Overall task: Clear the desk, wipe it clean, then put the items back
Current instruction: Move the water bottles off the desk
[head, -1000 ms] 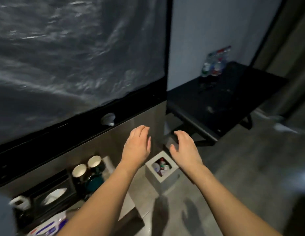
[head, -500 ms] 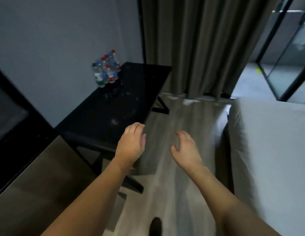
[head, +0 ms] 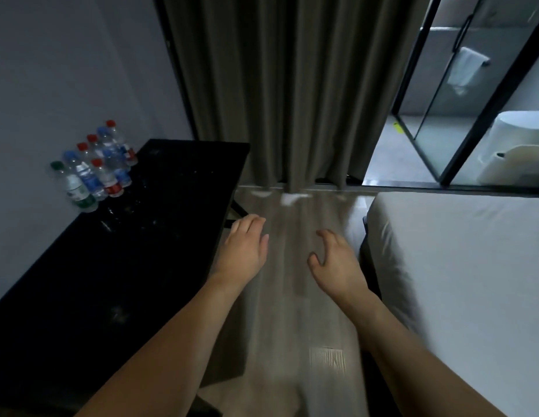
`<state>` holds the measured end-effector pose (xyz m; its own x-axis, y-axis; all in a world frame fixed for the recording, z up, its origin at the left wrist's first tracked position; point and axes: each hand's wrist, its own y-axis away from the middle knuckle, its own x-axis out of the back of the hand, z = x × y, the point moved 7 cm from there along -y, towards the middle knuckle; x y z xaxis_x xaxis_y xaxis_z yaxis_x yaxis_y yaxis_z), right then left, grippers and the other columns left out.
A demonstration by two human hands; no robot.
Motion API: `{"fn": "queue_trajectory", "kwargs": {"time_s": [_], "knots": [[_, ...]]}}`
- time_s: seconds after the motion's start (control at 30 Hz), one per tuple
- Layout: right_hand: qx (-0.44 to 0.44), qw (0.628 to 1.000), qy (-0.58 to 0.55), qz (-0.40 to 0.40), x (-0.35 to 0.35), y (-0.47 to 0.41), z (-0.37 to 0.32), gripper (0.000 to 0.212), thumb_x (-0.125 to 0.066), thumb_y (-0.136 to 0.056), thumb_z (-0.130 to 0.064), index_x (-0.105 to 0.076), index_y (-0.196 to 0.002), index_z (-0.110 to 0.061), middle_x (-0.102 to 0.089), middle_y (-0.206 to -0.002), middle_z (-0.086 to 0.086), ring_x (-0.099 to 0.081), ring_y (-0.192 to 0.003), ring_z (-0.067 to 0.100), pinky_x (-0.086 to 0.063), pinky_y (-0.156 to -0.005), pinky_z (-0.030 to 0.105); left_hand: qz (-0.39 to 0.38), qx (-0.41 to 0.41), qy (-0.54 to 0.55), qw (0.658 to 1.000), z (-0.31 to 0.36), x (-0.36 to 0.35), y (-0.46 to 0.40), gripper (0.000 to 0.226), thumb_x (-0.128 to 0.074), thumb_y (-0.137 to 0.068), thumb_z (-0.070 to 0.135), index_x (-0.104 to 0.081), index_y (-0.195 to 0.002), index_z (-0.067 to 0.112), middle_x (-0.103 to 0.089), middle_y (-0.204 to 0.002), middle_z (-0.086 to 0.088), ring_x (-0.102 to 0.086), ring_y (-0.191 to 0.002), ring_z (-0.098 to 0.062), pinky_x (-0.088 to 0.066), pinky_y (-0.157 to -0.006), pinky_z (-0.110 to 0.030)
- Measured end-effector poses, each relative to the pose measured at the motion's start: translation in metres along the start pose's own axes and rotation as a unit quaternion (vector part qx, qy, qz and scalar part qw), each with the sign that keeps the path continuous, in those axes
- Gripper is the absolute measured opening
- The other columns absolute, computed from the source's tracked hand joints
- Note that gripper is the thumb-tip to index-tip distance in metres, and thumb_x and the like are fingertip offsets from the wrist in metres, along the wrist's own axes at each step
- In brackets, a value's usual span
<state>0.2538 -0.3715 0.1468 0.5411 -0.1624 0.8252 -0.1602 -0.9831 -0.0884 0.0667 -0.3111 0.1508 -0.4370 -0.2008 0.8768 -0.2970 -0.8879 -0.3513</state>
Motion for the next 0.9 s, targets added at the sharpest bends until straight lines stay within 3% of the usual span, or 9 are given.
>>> {"fn": "queue_trajectory", "kwargs": {"time_s": [0.13, 0.4, 0.6, 0.9], "knots": [[-0.015, 1.0, 0.001, -0.017, -0.008, -0.074, 0.032, 0.055, -0.057, -0.089, -0.025, -0.044, -0.14, -0.009, -0.045, -0.143, 0.007, -0.043, -0.13, 0.022, -0.034, -0.111, 0.031, -0.034, -0.004, -0.004, 0.999, -0.005, -0.047, -0.073, 0.042, -0.049, -0.097, 0.029, -0.051, -0.136, 0.012, -0.049, -0.139, -0.003, -0.041, -0.131, -0.02, -0.04, -0.108, -0.037], [0.016, 0.999, -0.01, -0.042, -0.01, -0.26, 0.061, 0.054, -0.056, -0.09, -0.024, -0.045, -0.14, -0.009, -0.046, -0.142, 0.008, -0.044, -0.129, 0.023, -0.035, -0.107, 0.03, -0.025, 0.021, -0.027, 0.999, -0.03, -0.093, -0.23, 0.043, -0.051, -0.097, 0.029, -0.051, -0.135, 0.011, -0.05, -0.138, -0.006, -0.044, -0.129, -0.023, -0.041, -0.106, -0.041], [0.061, 0.995, -0.015, -0.071, -0.031, -0.387, 0.034, 0.053, -0.057, -0.09, -0.024, -0.044, -0.14, -0.01, -0.045, -0.142, 0.008, -0.041, -0.131, 0.023, -0.032, -0.109, 0.029, -0.005, 0.073, -0.019, 0.997, -0.078, -0.105, -0.32, 0.044, -0.047, -0.099, 0.03, -0.048, -0.138, 0.011, -0.048, -0.141, -0.006, -0.041, -0.131, -0.021, -0.038, -0.109, -0.039], [0.13, 0.981, 0.008, -0.144, -0.111, -0.557, -0.05, 0.06, -0.06, -0.088, -0.025, -0.042, -0.142, -0.008, -0.044, -0.145, 0.01, -0.043, -0.131, 0.025, -0.035, -0.107, 0.031, 0.045, 0.148, -0.004, 0.988, -0.213, -0.117, -0.44, 0.043, -0.048, -0.099, 0.029, -0.049, -0.138, 0.01, -0.049, -0.14, -0.008, -0.042, -0.13, -0.023, -0.039, -0.109, -0.039]]}}
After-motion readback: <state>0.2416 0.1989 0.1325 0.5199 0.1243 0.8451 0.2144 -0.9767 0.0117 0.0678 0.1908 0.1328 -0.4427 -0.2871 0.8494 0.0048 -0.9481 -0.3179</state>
